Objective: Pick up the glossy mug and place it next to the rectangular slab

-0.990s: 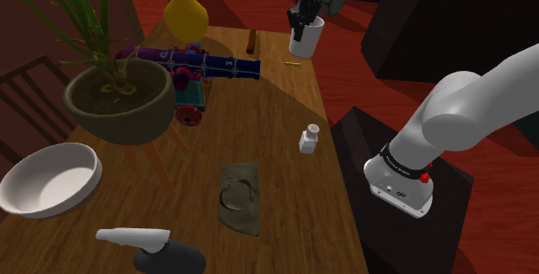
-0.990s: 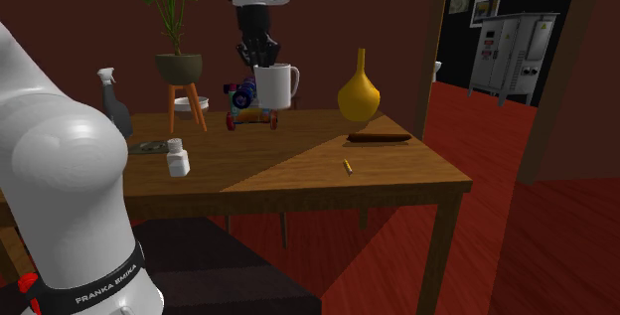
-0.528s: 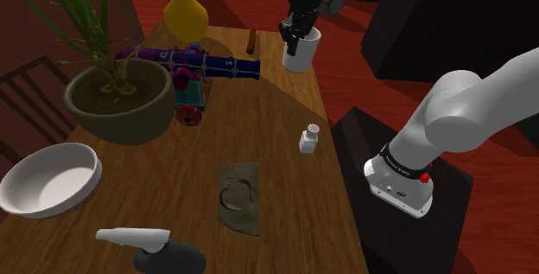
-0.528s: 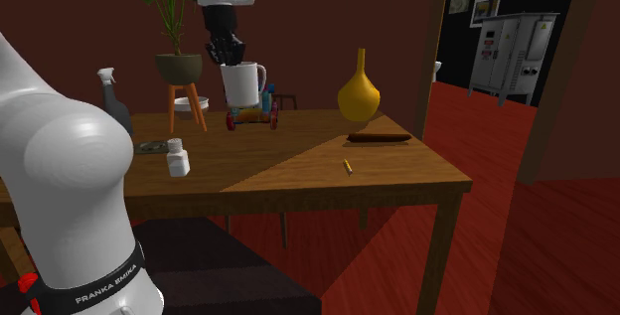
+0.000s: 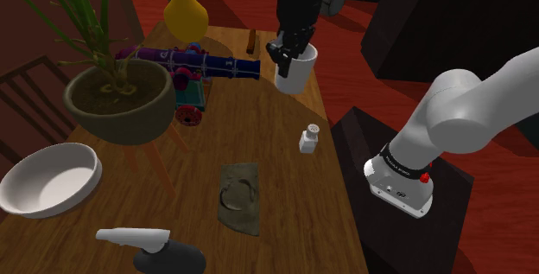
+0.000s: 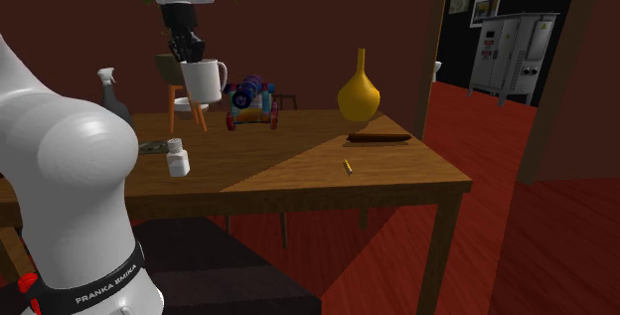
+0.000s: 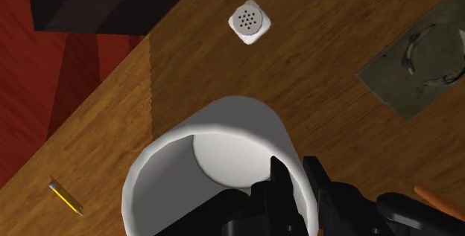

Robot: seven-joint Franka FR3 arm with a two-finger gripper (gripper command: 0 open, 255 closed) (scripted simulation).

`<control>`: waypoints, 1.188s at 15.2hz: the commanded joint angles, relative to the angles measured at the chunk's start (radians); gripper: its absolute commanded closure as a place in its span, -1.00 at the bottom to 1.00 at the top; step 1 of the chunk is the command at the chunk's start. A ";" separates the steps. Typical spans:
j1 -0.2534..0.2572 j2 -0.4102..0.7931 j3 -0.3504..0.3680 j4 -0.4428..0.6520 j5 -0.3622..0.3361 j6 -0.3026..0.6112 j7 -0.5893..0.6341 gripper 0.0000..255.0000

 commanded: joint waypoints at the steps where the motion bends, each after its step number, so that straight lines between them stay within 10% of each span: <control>1: 0.019 0.009 0.045 0.008 0.018 0.004 0.056 1.00; 18: 0.073 0.313 0.440 0.325 -0.031 -0.011 0.555 1.00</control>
